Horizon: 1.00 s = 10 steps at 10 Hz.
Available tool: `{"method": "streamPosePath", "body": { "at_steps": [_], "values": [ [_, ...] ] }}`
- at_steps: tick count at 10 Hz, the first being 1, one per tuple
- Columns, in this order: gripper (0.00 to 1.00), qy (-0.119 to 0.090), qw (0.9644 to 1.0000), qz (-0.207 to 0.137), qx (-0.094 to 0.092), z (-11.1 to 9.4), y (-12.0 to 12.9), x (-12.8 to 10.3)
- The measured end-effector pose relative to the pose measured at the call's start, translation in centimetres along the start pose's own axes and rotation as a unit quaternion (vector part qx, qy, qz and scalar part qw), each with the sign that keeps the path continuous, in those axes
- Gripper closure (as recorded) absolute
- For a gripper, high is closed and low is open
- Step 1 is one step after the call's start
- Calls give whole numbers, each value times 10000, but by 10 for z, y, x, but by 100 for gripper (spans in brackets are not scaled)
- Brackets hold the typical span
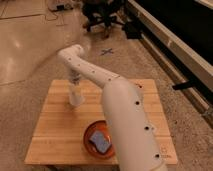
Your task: Place the ceramic cup over the eraser
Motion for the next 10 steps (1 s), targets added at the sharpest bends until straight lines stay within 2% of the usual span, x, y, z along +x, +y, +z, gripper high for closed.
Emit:
{"method": "streamPosePath", "body": {
  "at_steps": [6, 7, 8, 10],
  "values": [
    [79, 74, 9999, -62, 49, 0, -2, 1],
    [92, 123, 9999, -79, 43, -3, -3, 2],
    [98, 155, 9998, -94, 37, -6, -4, 4],
    [100, 222, 9997, -129, -12, -20, -5, 6]
  ]
}}
